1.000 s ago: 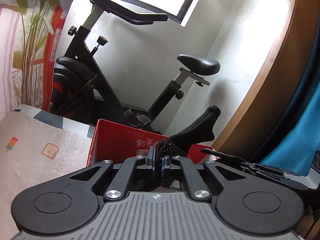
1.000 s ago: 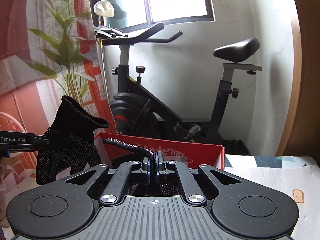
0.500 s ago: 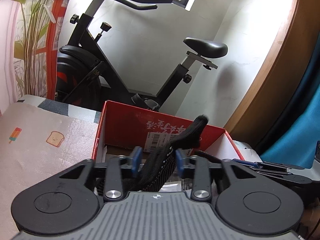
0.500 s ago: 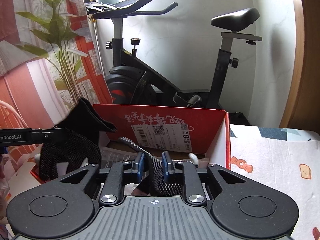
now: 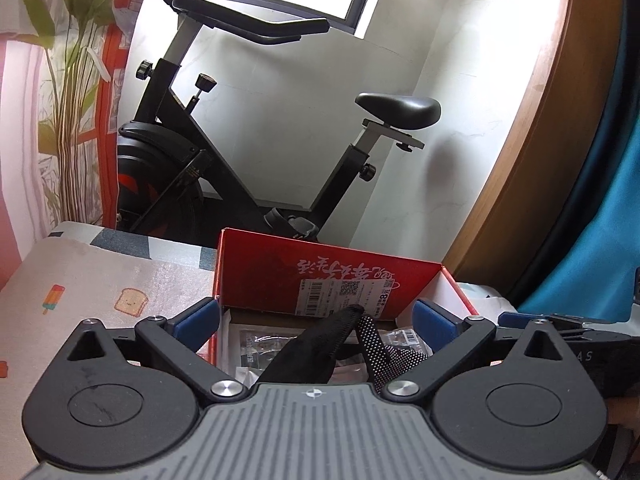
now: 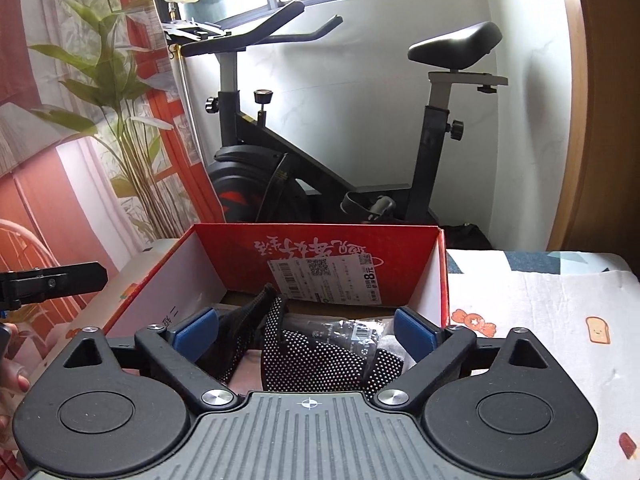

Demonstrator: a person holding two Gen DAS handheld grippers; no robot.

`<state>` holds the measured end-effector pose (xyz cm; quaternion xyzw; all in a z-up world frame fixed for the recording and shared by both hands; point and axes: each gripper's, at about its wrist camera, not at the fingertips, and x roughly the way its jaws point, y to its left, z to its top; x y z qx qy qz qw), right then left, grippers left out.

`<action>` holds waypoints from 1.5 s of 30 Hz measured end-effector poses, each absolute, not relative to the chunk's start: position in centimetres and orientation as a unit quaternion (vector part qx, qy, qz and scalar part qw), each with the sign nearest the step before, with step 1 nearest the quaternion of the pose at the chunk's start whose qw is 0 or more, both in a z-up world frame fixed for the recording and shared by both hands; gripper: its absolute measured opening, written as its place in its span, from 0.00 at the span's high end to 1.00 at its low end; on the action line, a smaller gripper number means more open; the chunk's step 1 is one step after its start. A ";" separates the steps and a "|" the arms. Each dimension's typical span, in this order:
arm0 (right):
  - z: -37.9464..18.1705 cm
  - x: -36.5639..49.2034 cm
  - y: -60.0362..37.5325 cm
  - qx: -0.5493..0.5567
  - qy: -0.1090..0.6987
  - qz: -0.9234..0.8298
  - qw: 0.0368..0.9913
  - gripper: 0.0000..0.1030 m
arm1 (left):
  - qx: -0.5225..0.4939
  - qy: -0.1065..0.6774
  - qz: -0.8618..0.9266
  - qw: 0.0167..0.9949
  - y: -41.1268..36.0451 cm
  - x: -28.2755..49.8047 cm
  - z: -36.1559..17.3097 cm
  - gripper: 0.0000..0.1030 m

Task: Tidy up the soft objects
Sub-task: 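Open both tools to drop the gloves into the box, then move both tools back toward the grey knit cloth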

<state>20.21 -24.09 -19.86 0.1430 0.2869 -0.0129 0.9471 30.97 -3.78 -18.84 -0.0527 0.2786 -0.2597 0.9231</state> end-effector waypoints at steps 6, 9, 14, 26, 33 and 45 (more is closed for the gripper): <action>-19.4 19.1 -23.5 0.151 0.300 -0.006 0.942 0.00 | -0.038 0.258 -0.254 0.931 -3.0 29.2 -18.0 0.00; -19.3 18.4 -23.4 0.165 0.305 -0.003 0.938 0.00 | -0.044 0.250 -0.257 0.933 -2.5 28.5 -17.7 0.00; -19.3 16.8 -22.9 0.168 0.300 -0.004 0.939 0.00 | -0.046 0.241 -0.236 0.940 -1.6 26.9 -17.6 0.00; -20.3 13.4 -21.7 0.168 0.308 -0.021 0.936 0.00 | -0.059 0.260 -0.225 0.937 0.2 23.4 -18.9 0.00; -21.0 11.7 -21.1 0.169 0.311 -0.023 0.935 0.00 | -0.069 0.277 -0.194 0.939 1.1 21.4 -19.9 0.00; -23.5 9.8 -19.5 0.158 0.333 -0.013 0.929 0.00 | -0.051 0.295 -0.171 0.939 2.0 18.6 -22.1 0.00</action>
